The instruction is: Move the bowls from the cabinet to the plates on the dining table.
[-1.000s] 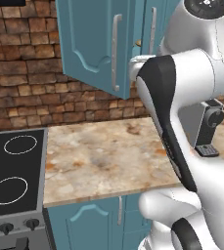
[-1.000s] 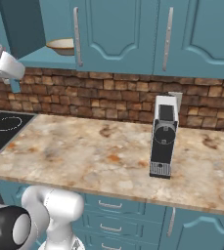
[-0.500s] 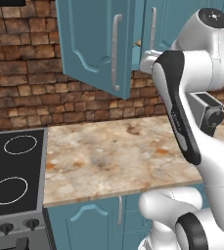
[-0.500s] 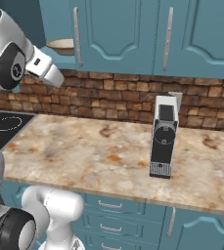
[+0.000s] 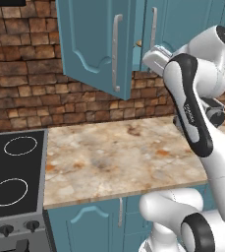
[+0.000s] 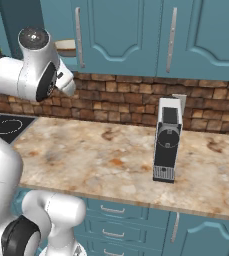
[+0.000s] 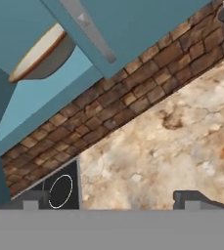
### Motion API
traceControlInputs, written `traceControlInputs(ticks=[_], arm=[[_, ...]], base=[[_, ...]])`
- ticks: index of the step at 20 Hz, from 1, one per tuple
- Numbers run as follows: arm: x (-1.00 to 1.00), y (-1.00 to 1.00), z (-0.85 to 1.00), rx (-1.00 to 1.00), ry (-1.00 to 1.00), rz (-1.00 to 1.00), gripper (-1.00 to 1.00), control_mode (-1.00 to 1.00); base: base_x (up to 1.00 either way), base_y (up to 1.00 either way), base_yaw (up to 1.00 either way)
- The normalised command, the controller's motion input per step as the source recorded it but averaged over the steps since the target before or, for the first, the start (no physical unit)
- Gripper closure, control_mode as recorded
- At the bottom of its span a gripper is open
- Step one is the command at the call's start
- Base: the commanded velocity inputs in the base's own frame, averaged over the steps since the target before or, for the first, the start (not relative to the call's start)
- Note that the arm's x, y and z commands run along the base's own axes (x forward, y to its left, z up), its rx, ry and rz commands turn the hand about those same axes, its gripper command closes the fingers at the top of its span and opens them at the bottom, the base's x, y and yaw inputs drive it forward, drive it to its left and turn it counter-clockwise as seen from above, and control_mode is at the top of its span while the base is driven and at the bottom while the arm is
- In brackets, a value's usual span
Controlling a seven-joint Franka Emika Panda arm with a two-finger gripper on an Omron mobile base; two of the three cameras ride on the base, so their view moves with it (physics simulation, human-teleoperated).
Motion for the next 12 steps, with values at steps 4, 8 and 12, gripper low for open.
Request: traceControlInputs(ticks=[4, 8, 12], arm=[[0.0, 0.01, 0.03, 0.13, 0.08, 0.18, -1.0, -1.0], [-0.07, 0.0, 0.3, 0.08, 0.16, 0.26, -1.0, -1.0], [0.0, 0.03, 0.2, 0.04, 0.13, 0.23, -1.0, -1.0]], base=[[0.0, 0.0, 0.0], [0.0, 0.0, 0.0], [0.0, 0.0, 0.0]])
